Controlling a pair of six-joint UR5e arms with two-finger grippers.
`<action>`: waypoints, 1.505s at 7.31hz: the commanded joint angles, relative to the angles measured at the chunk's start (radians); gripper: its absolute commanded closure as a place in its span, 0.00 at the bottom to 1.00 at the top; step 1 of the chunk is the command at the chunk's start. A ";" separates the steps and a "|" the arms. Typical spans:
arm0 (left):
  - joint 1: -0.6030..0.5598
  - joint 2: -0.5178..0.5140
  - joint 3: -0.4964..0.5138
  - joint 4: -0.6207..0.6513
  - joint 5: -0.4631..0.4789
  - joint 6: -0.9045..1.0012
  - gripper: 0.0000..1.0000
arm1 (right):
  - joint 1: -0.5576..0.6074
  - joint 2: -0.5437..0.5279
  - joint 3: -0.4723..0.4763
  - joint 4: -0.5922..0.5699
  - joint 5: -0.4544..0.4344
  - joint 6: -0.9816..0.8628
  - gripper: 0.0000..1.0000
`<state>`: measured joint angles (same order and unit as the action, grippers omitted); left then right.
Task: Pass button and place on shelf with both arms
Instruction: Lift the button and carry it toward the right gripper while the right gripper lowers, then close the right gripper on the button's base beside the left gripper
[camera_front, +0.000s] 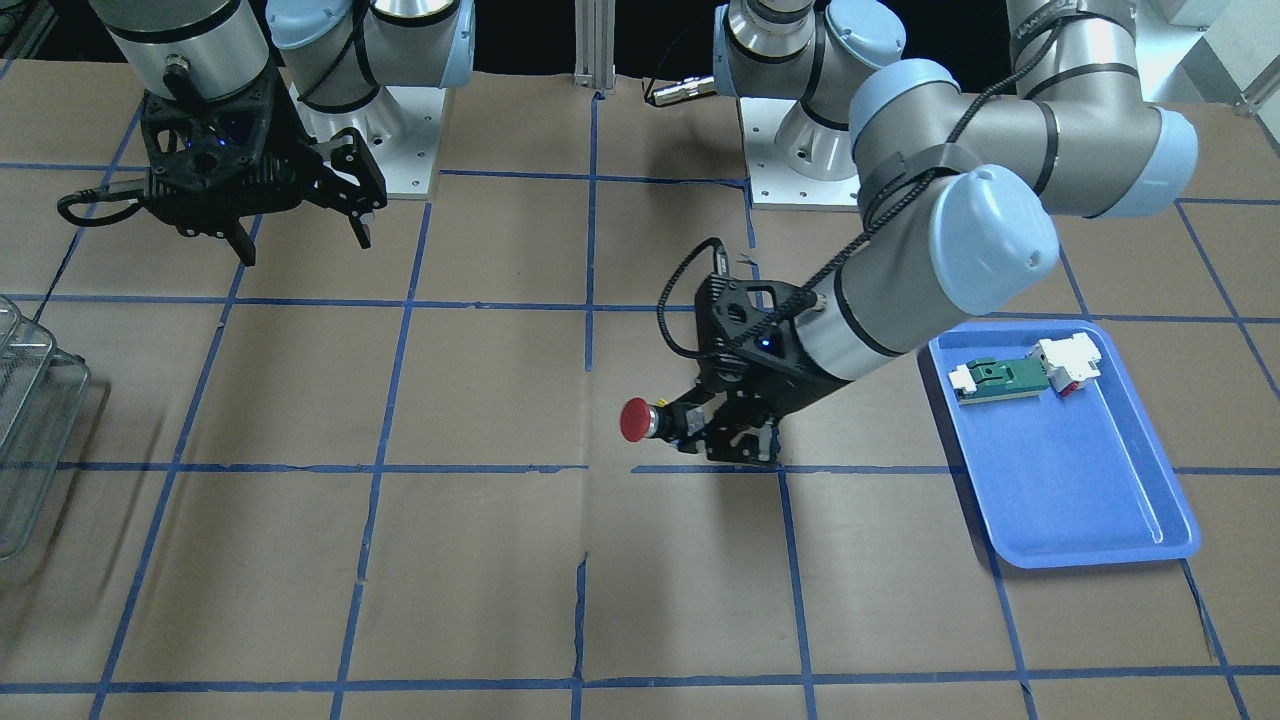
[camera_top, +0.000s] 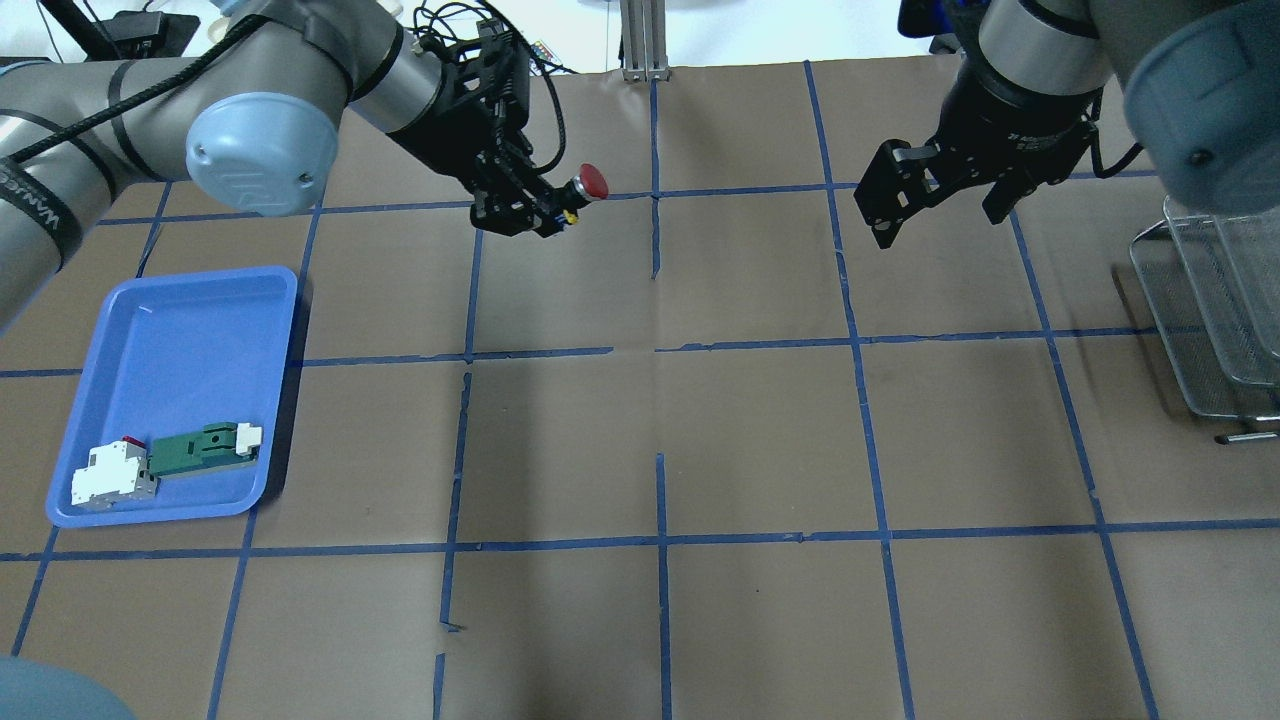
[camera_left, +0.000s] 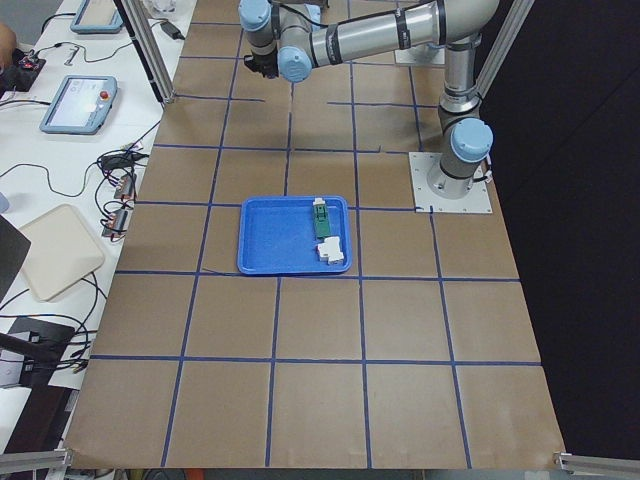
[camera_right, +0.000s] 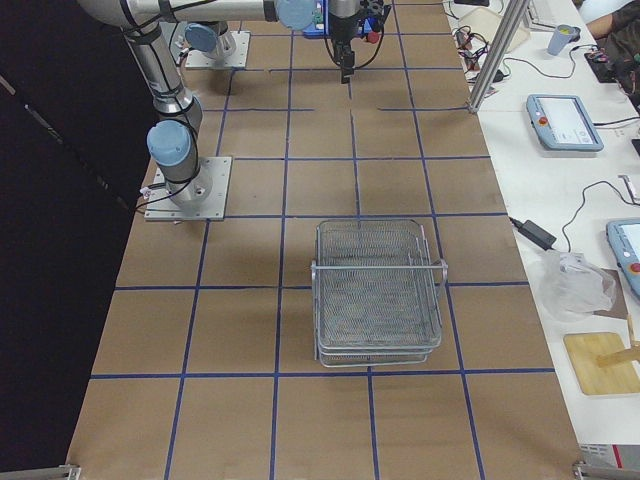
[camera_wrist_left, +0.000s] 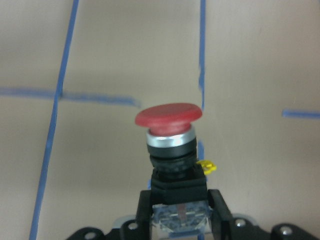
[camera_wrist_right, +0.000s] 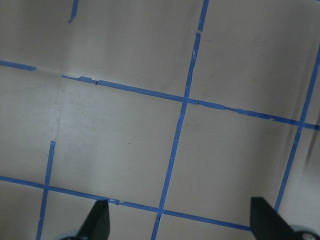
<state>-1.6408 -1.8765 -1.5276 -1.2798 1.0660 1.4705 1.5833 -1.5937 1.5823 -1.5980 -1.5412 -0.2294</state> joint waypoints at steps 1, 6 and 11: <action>-0.118 0.002 0.037 0.071 -0.088 -0.029 1.00 | -0.008 -0.008 -0.013 -0.005 0.133 -0.079 0.02; -0.168 0.046 0.040 0.085 -0.176 -0.064 1.00 | -0.049 -0.081 -0.004 0.015 0.286 -0.775 0.00; -0.179 0.066 0.035 0.097 -0.216 -0.087 1.00 | -0.066 -0.077 -0.005 0.020 0.424 -1.242 0.00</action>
<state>-1.8189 -1.8164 -1.4914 -1.1831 0.8652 1.3846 1.5280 -1.6752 1.5775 -1.5778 -1.1236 -1.3124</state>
